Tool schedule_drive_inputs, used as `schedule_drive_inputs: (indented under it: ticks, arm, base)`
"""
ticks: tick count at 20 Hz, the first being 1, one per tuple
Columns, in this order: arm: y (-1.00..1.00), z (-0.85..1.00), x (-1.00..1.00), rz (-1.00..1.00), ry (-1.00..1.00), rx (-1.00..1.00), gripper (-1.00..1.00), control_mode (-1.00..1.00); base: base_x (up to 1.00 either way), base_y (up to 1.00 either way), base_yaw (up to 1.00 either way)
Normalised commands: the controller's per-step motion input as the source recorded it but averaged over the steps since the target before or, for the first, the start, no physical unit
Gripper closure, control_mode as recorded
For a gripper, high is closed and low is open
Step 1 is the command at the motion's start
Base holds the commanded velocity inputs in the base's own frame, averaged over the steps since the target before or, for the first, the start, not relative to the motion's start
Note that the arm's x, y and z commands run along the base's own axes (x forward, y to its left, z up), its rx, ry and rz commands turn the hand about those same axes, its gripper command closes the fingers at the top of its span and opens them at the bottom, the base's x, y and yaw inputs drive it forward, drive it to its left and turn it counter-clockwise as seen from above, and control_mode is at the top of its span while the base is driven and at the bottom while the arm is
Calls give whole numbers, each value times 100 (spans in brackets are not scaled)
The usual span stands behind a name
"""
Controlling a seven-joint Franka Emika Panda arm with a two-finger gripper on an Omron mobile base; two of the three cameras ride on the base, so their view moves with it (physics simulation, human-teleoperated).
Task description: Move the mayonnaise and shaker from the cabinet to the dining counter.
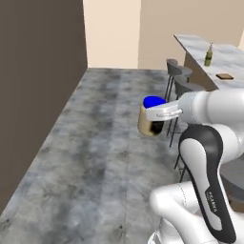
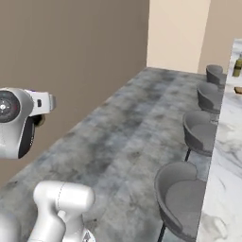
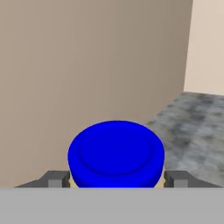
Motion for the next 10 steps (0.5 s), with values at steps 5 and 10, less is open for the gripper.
schedule_drive_inputs:
  ticks: [5,10]
  arm:
    - [0,0,0,0,0,0,100,100]
    - [0,0,0,0,0,0,100,100]
  base:
    - [73,12,-30]
    - [69,16,-34]
